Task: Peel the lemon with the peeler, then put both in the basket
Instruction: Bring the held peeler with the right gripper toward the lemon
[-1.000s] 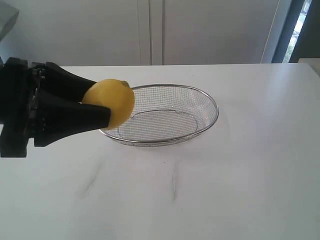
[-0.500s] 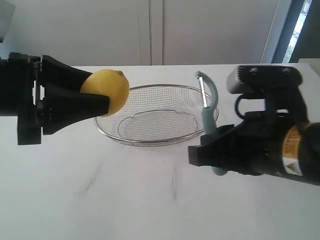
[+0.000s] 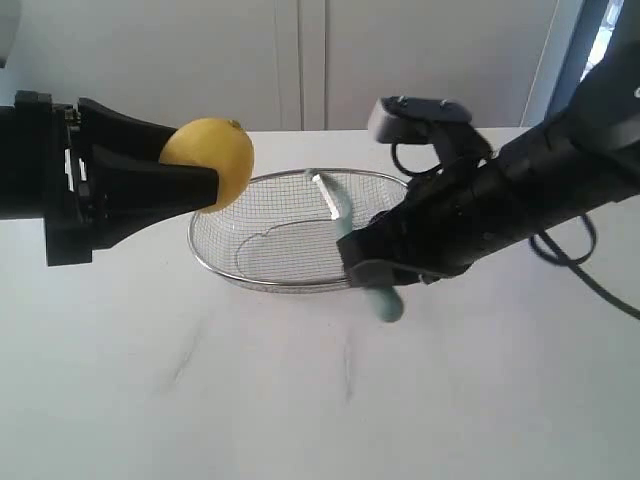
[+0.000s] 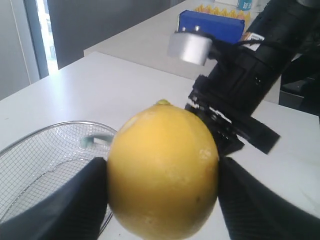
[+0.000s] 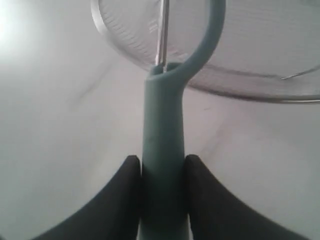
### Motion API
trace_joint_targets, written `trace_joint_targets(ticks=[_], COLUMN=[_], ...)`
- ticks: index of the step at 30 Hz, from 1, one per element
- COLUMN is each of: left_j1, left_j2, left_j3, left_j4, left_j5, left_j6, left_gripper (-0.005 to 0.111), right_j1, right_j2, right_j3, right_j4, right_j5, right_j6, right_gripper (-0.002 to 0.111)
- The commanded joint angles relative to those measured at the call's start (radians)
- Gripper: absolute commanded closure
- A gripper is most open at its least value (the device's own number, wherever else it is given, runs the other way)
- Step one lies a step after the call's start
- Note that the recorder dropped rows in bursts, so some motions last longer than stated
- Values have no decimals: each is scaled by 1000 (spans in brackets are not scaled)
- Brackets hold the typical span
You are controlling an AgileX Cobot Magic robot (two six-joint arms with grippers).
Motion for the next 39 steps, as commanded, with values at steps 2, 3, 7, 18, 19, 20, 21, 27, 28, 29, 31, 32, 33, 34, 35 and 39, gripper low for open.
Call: trace_joint_targets(ticks=[2, 3, 7, 18, 19, 20, 21, 27, 28, 29, 31, 32, 33, 34, 35, 39], left_j1=[1, 1, 1, 1, 1, 1, 1, 1, 1, 1, 1, 1, 1, 1, 1, 1], left_j2=[-8, -8, 19, 143, 145, 145, 145, 145, 145, 145, 145, 145, 145, 145, 145, 145], left_j3=[2, 2, 2, 2, 2, 2, 2, 2, 2, 2, 2, 2, 2, 2, 2, 2], left_j4=[-42, -42, -45, -88, -91, -91, -90, -99, -98, -98, -98, -98, -98, -98, -98, -98], left_j5=[14, 11, 7, 18, 20, 20, 18, 16, 16, 16, 16, 16, 16, 16, 16, -9], left_j6=[-5, -5, 4, 228, 247, 247, 247, 247, 249, 249, 253, 253, 255, 258, 258, 258], left_gripper=[107, 107, 107, 107, 107, 107, 107, 107, 107, 107, 107, 107, 107, 107, 107, 107], right_j1=[-21, -21, -21, -21, -20, -15, -11, 36, 42, 48, 49, 49, 49, 49, 49, 49], right_j2=[50, 56, 70, 71, 71, 71, 71, 72, 72, 72, 72, 72, 72, 72, 72, 72], right_j3=[-20, -20, -20, -20, -20, -20, -20, -20, -20, -20, -20, -20, -20, -20, -20, -20], right_j4=[248, 250, 290, 385, 385, 385, 385, 388, 391, 391, 391, 391, 391, 391, 391, 391], right_j5=[108, 121, 186, 219, 219, 219, 219, 189, 184, 179, 170, 165, 161, 161, 161, 161], right_j6=[-222, -217, -214, -182, -166, -146, -140, -90, -87, -78, -61, -61, -61, -57, -51, -33], right_gripper=[108, 108, 108, 108, 108, 108, 108, 108, 108, 108, 108, 108, 108, 108, 108, 108])
